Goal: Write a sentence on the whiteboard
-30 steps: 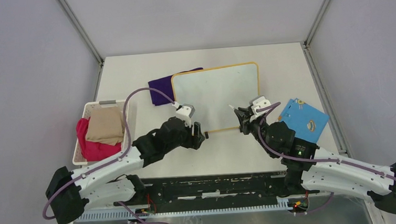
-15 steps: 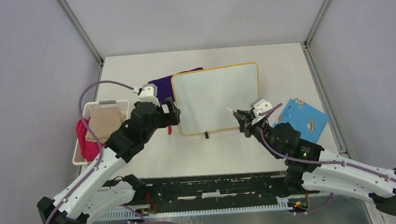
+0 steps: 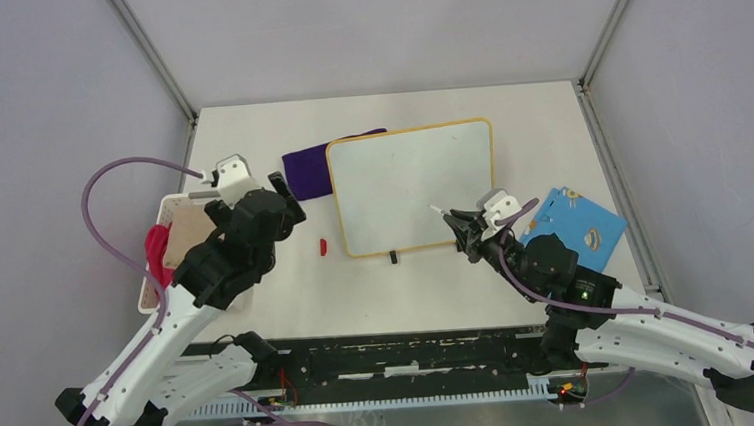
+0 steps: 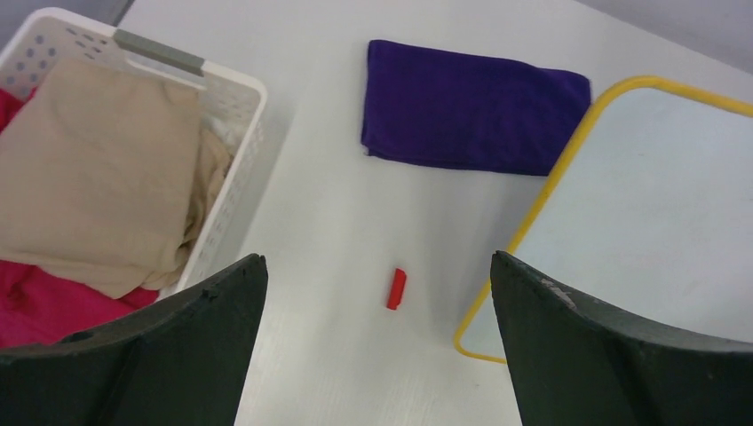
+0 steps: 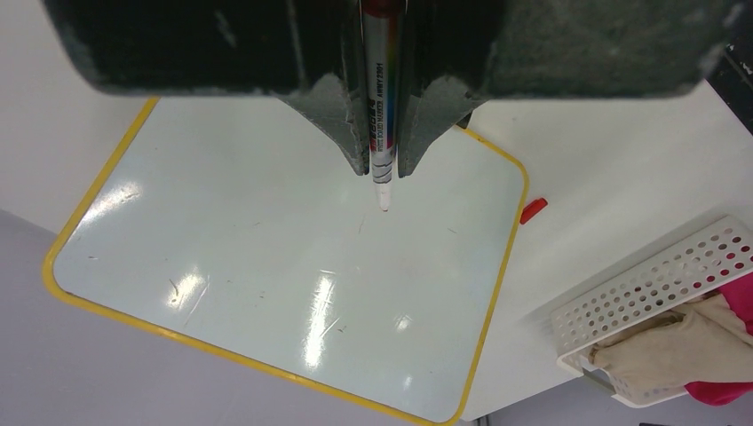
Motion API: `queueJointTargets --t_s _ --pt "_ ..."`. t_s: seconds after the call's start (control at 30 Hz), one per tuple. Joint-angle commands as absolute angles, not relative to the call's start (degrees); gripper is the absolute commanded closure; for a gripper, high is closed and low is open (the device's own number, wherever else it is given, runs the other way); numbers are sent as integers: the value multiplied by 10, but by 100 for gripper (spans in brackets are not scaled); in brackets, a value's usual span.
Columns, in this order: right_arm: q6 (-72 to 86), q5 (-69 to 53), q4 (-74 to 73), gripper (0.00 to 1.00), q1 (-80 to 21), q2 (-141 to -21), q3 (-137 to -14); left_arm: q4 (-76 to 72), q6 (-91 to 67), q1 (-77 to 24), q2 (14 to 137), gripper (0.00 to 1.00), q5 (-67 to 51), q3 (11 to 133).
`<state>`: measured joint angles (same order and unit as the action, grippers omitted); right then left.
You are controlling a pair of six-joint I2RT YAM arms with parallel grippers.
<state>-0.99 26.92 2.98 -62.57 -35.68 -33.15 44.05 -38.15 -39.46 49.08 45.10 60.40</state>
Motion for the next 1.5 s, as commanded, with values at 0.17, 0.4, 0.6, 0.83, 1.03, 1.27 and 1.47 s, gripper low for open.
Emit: queueJointTargets --t_s 0.17,0.4,0.6,0.83,1.03,1.27,1.47 --pt "-16 267 57 100 -626 -346 -329 190 -192 -397 411 0 428 475" --pt "-16 266 57 100 -626 -342 -321 104 -127 -377 446 0 299 435" --pt "-17 273 48 100 -626 -325 -317 54 -250 -283 461 0 86 406" --pt "-18 276 40 100 -626 -313 -317 31 -311 -220 432 0 -4 383" --pt "-19 269 38 100 -626 -321 -323 -130 -374 -205 403 0 4 272" --pt "-18 266 44 100 -626 -332 -326 -153 -347 -171 510 0 -187 328" --pt "-16 257 52 100 -625 -340 -330 -231 -428 -97 579 0 -307 330"
